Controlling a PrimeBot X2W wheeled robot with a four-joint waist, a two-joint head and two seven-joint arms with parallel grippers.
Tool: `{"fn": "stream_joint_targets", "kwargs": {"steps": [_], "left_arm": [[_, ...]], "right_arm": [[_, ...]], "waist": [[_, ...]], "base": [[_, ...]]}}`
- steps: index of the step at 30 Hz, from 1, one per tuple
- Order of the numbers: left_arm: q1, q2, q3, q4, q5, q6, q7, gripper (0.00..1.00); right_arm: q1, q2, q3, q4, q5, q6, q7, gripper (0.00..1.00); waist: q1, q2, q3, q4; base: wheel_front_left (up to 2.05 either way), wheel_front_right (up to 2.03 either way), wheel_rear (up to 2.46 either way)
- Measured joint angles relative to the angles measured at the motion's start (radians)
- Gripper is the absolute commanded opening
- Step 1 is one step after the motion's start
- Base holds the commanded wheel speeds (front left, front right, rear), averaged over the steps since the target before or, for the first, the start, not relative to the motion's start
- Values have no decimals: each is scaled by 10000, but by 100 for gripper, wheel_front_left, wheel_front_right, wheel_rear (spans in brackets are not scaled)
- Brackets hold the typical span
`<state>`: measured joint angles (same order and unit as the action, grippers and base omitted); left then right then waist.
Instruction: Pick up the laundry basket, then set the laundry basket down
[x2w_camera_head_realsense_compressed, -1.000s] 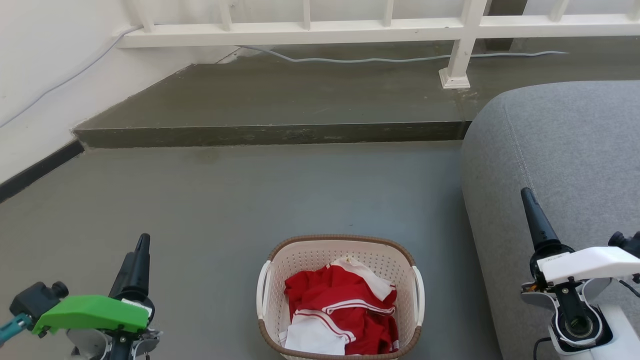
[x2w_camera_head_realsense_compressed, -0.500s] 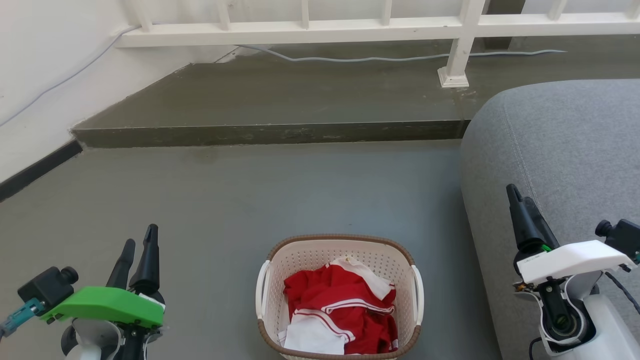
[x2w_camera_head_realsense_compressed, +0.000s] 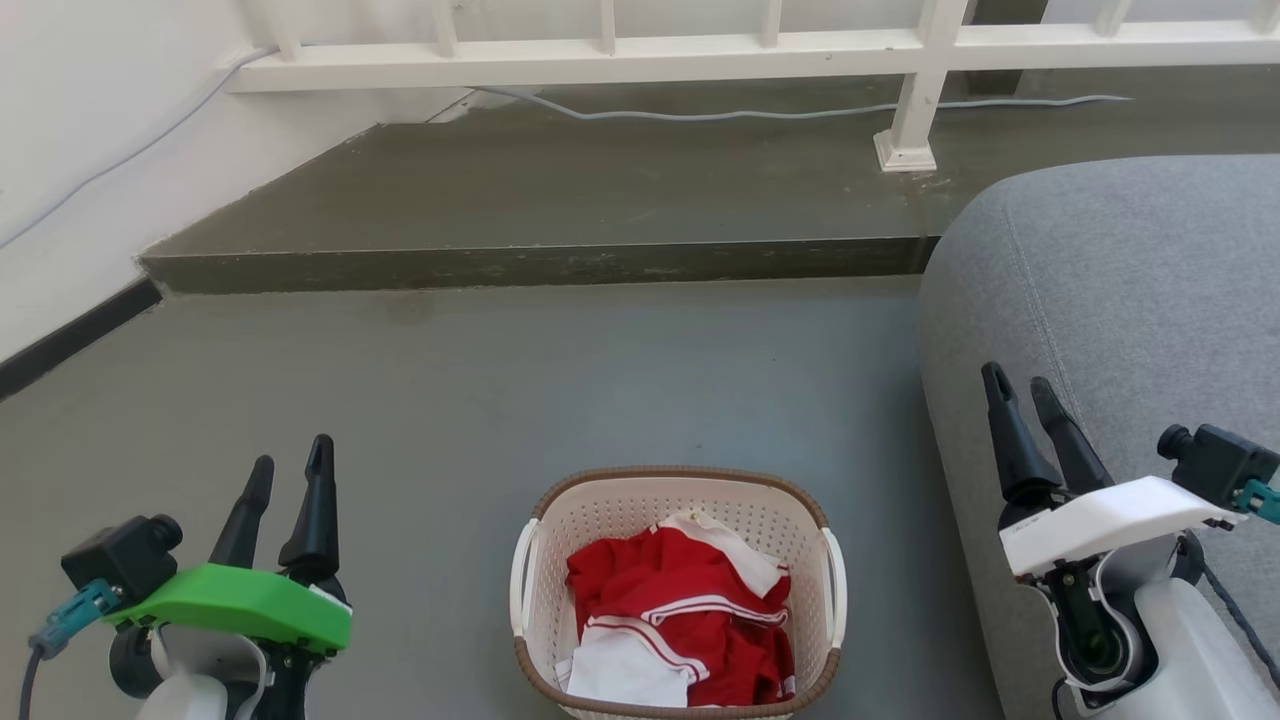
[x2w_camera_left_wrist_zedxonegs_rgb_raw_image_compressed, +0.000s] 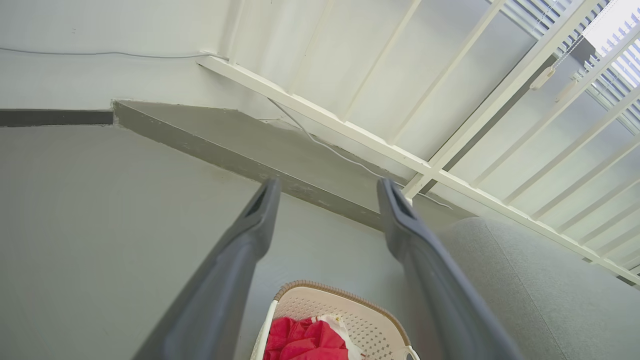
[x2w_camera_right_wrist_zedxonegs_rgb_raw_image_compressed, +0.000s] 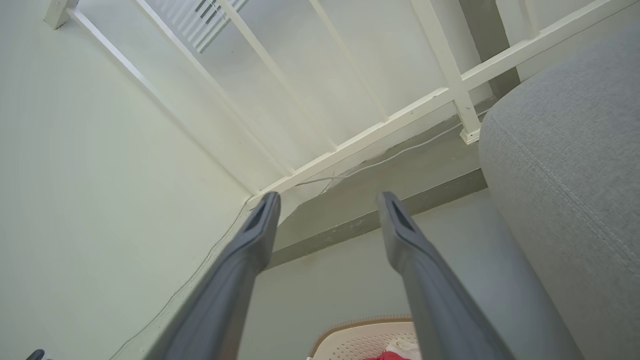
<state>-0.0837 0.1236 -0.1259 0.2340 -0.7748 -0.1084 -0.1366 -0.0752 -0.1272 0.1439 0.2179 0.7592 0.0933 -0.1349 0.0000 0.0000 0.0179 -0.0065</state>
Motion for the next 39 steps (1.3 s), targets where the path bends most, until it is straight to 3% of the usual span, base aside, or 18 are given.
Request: {"fn": "stream_joint_targets", "kwargs": {"steps": [31,39], "left_arm": [[-218,-42,-297,-219,4174,-115,-1149,100],[-291,-86,-265,-221,4278,-140,-1151,100]], "right_arm": [[-322,-8,543,-36,-4418,-59,-1156,100],[-395,13,500,-29,-4567,-54,-1170,100]], "waist": [[0,0,102,-44],[0,0,115,-58]], "base": [[0,0,0],[0,0,0]]}}
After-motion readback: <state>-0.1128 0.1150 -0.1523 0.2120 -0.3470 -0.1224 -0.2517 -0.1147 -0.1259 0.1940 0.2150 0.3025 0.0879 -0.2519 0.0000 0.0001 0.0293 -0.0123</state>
